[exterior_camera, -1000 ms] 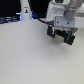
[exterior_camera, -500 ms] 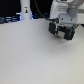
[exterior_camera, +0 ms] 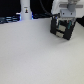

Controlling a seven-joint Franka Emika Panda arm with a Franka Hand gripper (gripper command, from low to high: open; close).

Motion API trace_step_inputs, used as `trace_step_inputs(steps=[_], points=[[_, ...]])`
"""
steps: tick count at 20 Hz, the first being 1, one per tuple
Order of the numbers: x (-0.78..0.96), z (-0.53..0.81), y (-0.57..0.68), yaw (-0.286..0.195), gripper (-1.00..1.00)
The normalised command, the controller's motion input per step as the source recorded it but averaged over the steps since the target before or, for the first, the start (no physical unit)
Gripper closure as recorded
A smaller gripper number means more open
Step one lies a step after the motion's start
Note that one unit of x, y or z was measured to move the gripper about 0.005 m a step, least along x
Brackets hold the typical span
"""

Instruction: Open the kcup holder, insert the kcup into the holder, and close the kcup holder

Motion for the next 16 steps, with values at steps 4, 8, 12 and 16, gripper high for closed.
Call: trace_step_inputs(steps=[4, 8, 12, 16], points=[[-0.49, 0.02, 0.44, 0.119, -1.00], [-0.01, 0.76, 0.47, 0.060, -1.00], [0.05, 0.72, 0.23, 0.005, -1.00], [0.00, 0.00, 0.00, 0.000, -1.00]])
